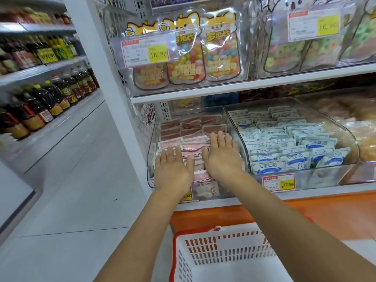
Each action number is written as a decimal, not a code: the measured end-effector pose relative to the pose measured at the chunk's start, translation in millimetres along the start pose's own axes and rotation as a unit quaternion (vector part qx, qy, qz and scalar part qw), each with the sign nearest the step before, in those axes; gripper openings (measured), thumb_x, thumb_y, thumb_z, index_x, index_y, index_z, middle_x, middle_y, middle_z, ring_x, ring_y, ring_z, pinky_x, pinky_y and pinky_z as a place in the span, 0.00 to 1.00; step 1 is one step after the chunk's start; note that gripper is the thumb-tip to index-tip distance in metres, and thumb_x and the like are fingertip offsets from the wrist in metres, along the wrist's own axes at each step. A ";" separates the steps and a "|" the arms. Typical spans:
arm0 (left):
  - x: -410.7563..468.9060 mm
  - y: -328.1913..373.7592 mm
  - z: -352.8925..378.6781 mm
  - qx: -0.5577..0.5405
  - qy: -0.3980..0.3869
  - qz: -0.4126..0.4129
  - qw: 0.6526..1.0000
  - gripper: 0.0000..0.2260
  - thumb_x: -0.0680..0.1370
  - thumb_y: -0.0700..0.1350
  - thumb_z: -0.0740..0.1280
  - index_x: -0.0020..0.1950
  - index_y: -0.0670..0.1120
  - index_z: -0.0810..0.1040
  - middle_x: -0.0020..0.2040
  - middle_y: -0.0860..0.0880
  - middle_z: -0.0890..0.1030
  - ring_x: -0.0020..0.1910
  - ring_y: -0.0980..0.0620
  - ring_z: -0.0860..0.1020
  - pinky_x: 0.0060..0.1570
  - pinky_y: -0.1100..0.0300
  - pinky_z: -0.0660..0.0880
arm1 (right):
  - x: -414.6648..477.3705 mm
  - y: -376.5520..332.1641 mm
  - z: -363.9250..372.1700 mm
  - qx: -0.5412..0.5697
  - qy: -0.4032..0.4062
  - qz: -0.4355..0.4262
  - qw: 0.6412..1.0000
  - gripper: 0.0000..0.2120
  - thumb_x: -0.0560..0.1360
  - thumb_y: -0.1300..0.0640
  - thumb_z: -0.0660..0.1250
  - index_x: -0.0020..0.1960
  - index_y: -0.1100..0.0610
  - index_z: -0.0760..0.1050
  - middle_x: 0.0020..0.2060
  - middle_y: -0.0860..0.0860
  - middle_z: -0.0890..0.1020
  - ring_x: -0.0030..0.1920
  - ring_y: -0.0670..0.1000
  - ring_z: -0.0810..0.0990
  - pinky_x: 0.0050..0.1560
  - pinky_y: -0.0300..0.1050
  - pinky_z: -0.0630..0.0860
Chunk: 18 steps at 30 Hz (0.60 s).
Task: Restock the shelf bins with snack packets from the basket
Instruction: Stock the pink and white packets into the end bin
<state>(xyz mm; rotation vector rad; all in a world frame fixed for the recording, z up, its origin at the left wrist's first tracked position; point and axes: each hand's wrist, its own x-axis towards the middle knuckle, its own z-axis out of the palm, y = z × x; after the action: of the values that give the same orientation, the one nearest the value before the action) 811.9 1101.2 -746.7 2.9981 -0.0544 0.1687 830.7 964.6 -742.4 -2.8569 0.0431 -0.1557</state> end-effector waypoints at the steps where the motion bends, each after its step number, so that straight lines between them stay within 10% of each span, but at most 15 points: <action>1: 1.8 -4.6 0.5 -0.006 -0.012 0.016 1.000 0.28 0.82 0.59 0.42 0.79 0.47 0.49 0.78 0.45 0.50 0.77 0.46 0.48 0.74 0.52 0.42 | 3.3 1.6 1.4 -0.022 -0.012 -0.007 1.000 0.27 0.83 0.47 0.42 0.78 0.57 0.46 0.78 0.56 0.48 0.77 0.57 0.44 0.75 0.53 0.41; 7: 0.0 -18.0 4.4 -0.075 0.003 0.066 0.995 0.24 0.82 0.59 0.44 0.78 0.56 0.53 0.78 0.52 0.54 0.77 0.52 0.51 0.73 0.55 0.44 | -5.7 10.8 -2.0 -0.051 -0.008 -0.106 0.993 0.23 0.83 0.49 0.45 0.76 0.53 0.58 0.75 0.51 0.61 0.76 0.53 0.55 0.74 0.54 0.48; 18: -22.8 -21.5 4.0 -0.047 0.099 0.038 0.993 0.28 0.82 0.56 0.43 0.75 0.41 0.62 0.75 0.43 0.63 0.75 0.46 0.60 0.74 0.52 0.53 | -24.8 21.3 -16.5 0.037 0.004 -0.155 0.987 0.25 0.83 0.48 0.47 0.77 0.57 0.56 0.77 0.55 0.55 0.77 0.53 0.51 0.75 0.48 0.41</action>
<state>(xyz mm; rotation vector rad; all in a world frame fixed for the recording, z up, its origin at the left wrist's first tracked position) 790.6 1122.5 -756.2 2.8707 -0.1522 0.4585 803.9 940.7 -735.1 -2.7714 -0.3976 -0.2267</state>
